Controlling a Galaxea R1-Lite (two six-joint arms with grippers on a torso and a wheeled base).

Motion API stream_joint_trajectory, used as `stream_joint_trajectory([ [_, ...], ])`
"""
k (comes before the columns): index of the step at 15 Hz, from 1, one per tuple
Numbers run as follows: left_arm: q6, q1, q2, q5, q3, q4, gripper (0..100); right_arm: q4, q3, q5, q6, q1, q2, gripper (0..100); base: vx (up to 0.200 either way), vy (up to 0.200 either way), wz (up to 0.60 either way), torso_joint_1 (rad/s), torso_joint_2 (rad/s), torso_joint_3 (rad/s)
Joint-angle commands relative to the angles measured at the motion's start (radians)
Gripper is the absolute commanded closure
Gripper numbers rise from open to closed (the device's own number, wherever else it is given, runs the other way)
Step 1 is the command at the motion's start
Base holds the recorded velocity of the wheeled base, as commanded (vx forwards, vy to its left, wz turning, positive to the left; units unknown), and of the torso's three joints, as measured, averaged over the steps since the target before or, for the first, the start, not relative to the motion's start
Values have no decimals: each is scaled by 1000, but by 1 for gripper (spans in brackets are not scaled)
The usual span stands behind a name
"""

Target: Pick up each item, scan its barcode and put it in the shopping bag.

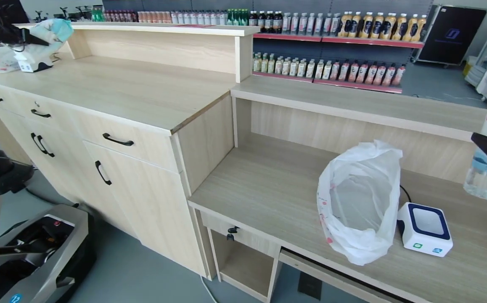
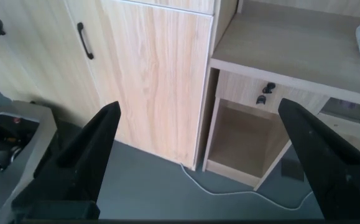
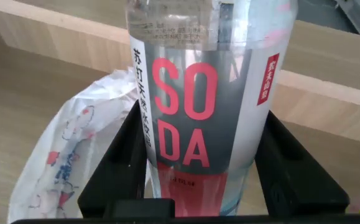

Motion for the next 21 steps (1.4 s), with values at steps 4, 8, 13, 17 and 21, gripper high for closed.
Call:
stream_joint_trajectory([
  [4, 0, 0, 1, 0, 0, 0, 0, -267, 23, -79, 159, 130, 376, 100, 0, 0, 0, 0, 0, 0],
  [8, 0, 0, 1, 0, 0, 0, 0, -550, 10, 25, 158, 132, 609, 100, 0, 0, 0, 0, 0, 0],
  [13, 0, 0, 1, 0, 0, 0, 0, -774, -8, 100, 63, 121, 773, 100, 0, 0, 0, 0, 0, 0],
  [17, 0, 0, 1, 0, 0, 0, 0, -843, -28, 109, 24, 64, 857, 100, 0, 0, 0, 0, 0, 0],
  [21, 0, 0, 1, 0, 0, 0, 0, -905, -68, 171, -25, 21, 954, 100, 0, 0, 0, 0, 0, 0],
])
